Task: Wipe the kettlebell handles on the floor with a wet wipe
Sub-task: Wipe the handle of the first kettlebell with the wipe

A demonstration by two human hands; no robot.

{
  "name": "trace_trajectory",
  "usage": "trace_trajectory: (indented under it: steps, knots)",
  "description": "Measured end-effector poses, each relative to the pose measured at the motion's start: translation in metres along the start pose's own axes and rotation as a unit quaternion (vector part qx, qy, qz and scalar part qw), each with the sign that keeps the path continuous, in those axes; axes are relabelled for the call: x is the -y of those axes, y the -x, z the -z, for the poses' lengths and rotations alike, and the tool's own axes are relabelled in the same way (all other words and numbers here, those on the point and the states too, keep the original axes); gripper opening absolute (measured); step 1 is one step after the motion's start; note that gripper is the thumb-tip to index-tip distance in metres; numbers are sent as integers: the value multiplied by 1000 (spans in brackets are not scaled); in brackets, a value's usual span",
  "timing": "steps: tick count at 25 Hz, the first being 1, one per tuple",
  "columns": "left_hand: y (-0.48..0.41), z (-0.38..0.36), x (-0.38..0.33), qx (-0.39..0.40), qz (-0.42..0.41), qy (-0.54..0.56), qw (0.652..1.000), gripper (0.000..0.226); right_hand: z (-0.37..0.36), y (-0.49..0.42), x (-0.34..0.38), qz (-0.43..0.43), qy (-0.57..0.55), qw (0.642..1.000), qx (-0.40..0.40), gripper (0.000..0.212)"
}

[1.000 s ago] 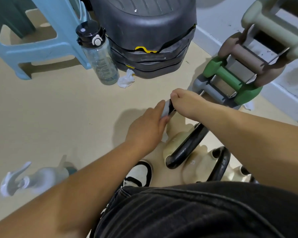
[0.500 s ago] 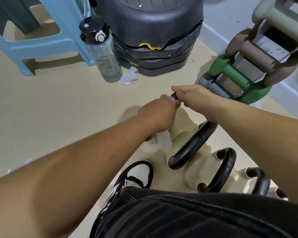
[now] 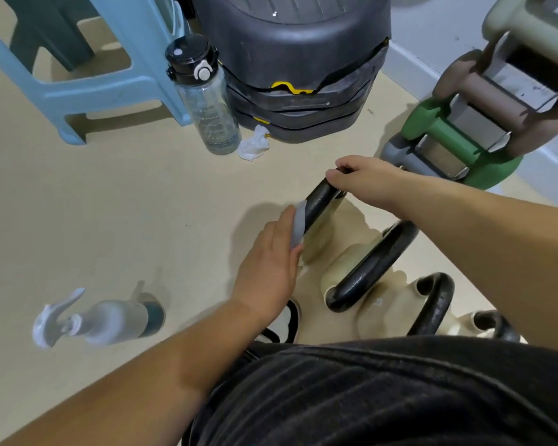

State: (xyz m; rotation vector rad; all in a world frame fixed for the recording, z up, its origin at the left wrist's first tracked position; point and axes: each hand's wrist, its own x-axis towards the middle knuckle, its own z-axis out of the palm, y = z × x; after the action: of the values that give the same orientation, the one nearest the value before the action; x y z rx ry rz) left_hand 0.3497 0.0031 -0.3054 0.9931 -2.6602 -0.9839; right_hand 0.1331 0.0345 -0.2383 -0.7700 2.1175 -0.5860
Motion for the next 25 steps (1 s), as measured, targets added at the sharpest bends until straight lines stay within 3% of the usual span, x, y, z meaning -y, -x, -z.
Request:
trace_trajectory:
  steps: [4,6,9,12,16,21,25]
  knots:
    - [-31,7,-20,-2,9,-102,995,40,0,-2,0,7,28,1000,-5,45]
    - [-61,15,-37,60,50,-138,987,33,0,-5,-1,21,12,1000,-16,30]
    - [-106,12,-70,125,115,-152,974,22,2,-14,-12,3,-66,997,-38,29]
    - [-138,7,-98,168,122,-176,962,38,3,-18,-20,-28,-163,986,-30,34]
    - [-132,6,-90,119,57,-199,971,38,4,-17,-19,-19,-113,993,-43,29]
    - [-56,11,-30,69,5,-70,995,69,4,-10,-8,18,54,998,-26,39]
    - [-3,9,0,34,6,77,996,70,-5,-10,-4,22,108,994,4,47]
